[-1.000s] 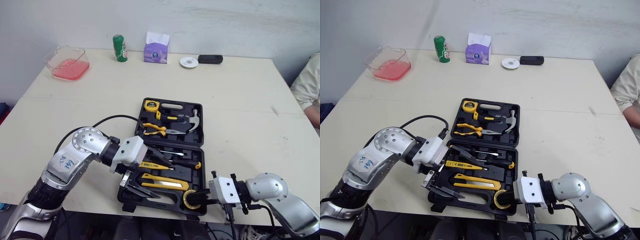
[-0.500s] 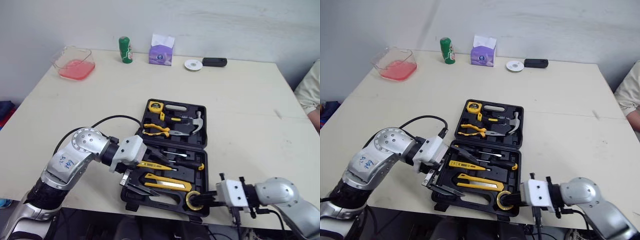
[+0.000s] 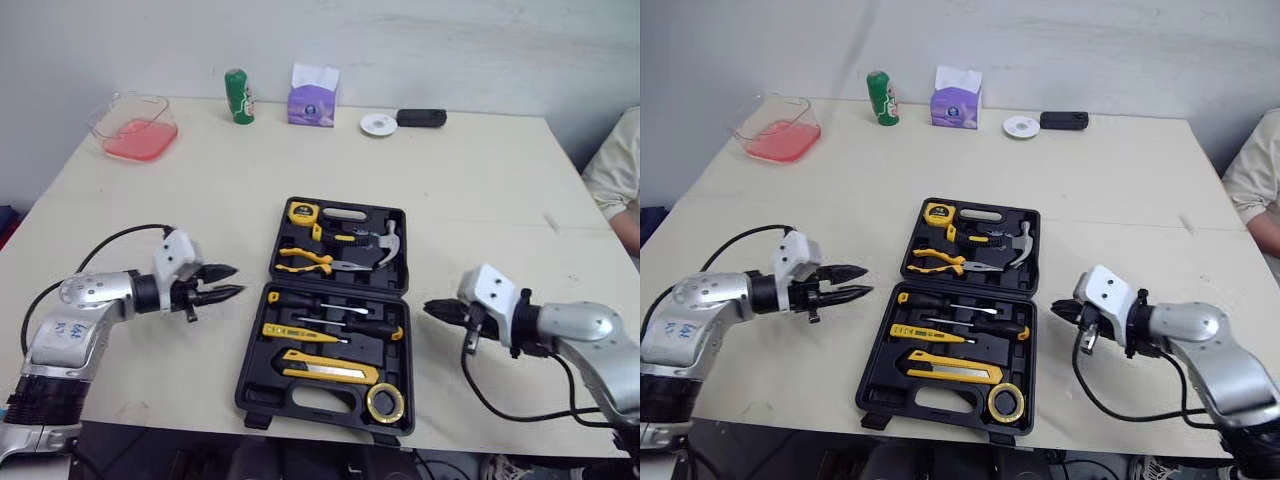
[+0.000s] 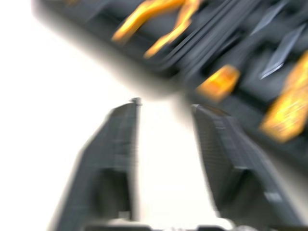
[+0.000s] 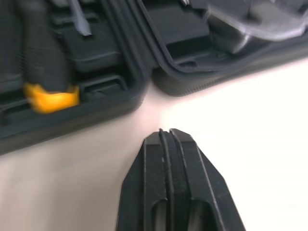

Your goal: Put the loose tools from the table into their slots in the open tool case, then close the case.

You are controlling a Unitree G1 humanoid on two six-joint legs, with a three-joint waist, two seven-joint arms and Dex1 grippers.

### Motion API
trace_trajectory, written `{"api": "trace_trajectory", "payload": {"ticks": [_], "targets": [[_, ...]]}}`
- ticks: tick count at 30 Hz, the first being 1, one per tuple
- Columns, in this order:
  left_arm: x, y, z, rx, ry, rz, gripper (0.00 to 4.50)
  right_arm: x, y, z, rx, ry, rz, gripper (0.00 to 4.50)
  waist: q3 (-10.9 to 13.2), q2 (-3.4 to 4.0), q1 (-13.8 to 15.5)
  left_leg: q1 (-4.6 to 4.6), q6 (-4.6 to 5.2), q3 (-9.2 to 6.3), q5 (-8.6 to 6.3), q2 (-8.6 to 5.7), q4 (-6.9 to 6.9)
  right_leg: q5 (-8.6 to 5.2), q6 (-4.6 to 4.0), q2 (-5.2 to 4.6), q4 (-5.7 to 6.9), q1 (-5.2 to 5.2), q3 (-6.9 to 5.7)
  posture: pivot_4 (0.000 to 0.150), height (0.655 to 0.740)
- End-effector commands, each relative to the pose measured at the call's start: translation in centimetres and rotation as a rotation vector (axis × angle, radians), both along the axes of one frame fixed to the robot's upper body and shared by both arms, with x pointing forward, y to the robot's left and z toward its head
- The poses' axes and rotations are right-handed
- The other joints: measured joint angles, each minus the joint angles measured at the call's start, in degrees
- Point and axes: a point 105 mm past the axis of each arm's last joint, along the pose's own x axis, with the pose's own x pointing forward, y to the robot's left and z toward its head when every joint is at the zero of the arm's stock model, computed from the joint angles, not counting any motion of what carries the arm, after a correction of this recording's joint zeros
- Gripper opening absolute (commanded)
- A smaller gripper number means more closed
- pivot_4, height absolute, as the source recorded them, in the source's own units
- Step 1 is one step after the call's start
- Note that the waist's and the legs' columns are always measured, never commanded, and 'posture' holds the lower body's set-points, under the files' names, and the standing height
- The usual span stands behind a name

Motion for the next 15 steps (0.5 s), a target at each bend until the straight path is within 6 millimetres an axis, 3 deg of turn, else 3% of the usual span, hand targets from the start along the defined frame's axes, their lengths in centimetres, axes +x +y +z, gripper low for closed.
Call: {"api": "trace_trajectory", "payload": {"ticks": [1,5,10,15], "targets": [[0.7,0.1,-1.0,0.077,-0.02,0.016,0.05,0.7,0.7,-0.2,-0.009,-0.006,0.001,0.0,0.0,0.01,0.11,-0.01,-0.05,0.01,0.04,0.01,0.01,0.0,0.0,0.0,0.01,-0.02,-0.02,0.15,0.7244],[1.5,-2.2,-2.4,0.07,-0.012,-0.011,0.01,1.1,2.3,-0.4,-0.014,-0.005,0.065,0.0,0.0,0.01,0.47,-0.01,0.09,0.0,-0.02,-0.02,0.11,0.03,0.07,-0.02,-0.01,0.08,-0.07,0.15,0.7244],[2.5,-5.1,-2.0,0.014,-0.04,-0.039,0.01,1.8,3.5,-0.1,-0.018,-0.02,0.114,0.0,0.0,0.0,0.13,0.07,0.28,0.05,0.09,-0.15,0.13,0.19,0.24,-0.13,0.03,0.16,-0.01,0.15,0.7244],[2.2,-7.6,-1.8,-0.046,-0.013,-0.101,0.01,3.2,4.2,0.8,-0.029,-0.065,0.118,0.0,0.0,-0.01,-0.53,0.15,0.2,0.12,0.18,-0.12,0.1,0.27,0.18,-0.04,0.16,0.12,0.08,0.15,0.7244]]}}
